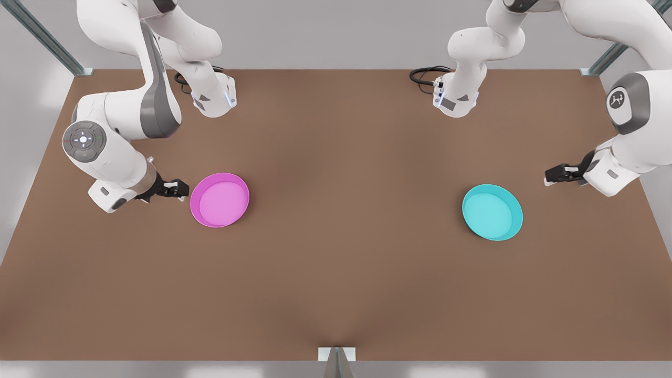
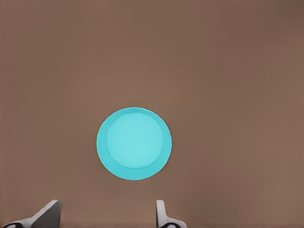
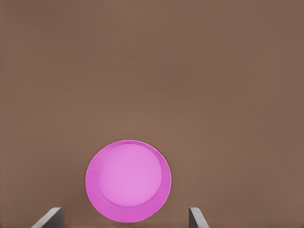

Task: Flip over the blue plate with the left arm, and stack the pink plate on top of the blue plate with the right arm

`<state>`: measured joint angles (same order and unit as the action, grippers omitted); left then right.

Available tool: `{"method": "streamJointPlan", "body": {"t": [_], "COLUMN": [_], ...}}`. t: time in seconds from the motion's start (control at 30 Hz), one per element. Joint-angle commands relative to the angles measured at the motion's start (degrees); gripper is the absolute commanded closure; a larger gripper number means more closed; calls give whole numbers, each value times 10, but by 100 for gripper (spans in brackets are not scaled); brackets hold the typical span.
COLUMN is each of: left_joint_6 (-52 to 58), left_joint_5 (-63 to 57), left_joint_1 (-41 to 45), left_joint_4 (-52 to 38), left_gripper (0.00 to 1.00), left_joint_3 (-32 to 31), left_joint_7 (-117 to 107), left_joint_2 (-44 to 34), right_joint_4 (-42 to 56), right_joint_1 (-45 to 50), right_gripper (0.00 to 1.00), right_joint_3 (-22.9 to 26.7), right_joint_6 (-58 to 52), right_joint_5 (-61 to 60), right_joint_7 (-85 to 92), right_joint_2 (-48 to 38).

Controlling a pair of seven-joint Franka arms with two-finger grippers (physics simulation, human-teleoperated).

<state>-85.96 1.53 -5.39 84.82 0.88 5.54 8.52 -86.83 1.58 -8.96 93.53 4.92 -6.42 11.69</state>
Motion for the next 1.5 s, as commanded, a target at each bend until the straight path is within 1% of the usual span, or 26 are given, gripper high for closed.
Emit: {"method": "streamJointPlan", "body": {"t": [0.0, 0.03, 0.1, 0.13, 0.2, 0.23, 0.27, 0.3, 0.37, 0.4, 0.5, 0.57, 0.97, 1.0, 1.07, 1.13, 1.3, 1.47], "left_joint_6": [0, 2, 1, -35, -191, -257, -300, -319, -327, -330, -380, -395, -397, -397, -396, -396, -396, -396], "left_joint_5": [-3, -2, 4, 29, 66, 89, 103, 111, 124, 139, 160, 163, 183, 182, 182, 182, 181, 181], "left_joint_1": [1, 0, -4, -31, -68, -73, -74, -85, -105, -118, -125, -132, -141, -141, -140, -140, -140, -140], "left_joint_4": [0, 0, 4, 18, 137, 185, 218, 235, 236, 236, 272, 276, 275, 275, 275, 275, 275, 275], "left_gripper": [0, 0, 0, 0, 0, 0, 0, 0, 0, 0, 0, 0, 1, 6, 35, 44, 52, 56], "left_joint_3": [0, 0, 1, 4, 4, 4, 5, 5, 5, 5, 5, 5, 5, 5, 5, 5, 5, 5], "left_joint_7": [0, 2, 49, 133, 221, 228, 228, 228, 229, 229, 237, 242, 256, 257, 256, 257, 259, 259], "left_joint_2": [0, 6, 74, 125, 135, 135, 135, 139, 164, 174, 179, 187, 235, 235, 235, 235, 235, 238], "right_joint_4": [1, 1, 1, 1, -3, -1, -1, 0, 1, 1, 19, 19, 29, 29, 29, 29, 29, 29], "right_joint_1": [1, 0, 0, 0, 1, 0, 0, -3, -3, -7, -32, -34, -34, -33, -34, -29, -20, -32], "right_gripper": [0, 0, 0, 0, 0, 0, 0, 0, 0, 0, 0, 0, 0, 0, 0, 0, 0, 0], "right_joint_3": [0, 0, 0, 0, 0, 0, 0, 0, 0, 0, 3, 3, 3, 3, 3, 3, 0, 3], "right_joint_6": [0, 0, 0, 1, 0, 0, 1, 2, 2, 6, 2, -5, -5, -5, -5, -5, -7, -6], "right_joint_5": [1, -1, -1, -1, -1, 0, 0, -2, 1, -23, -28, -29, -32, -32, -32, -31, -31, -40], "right_joint_7": [0, -2, -2, -2, -4, -3, -6, -7, -4, -9, 0, 0, -4, -4, -4, -4, 25, 16], "right_joint_2": [0, 0, 0, 0, 0, 0, 3, 11, 11, 12, 20, 20, 28, 29, 28, 30, 29, 28]}}
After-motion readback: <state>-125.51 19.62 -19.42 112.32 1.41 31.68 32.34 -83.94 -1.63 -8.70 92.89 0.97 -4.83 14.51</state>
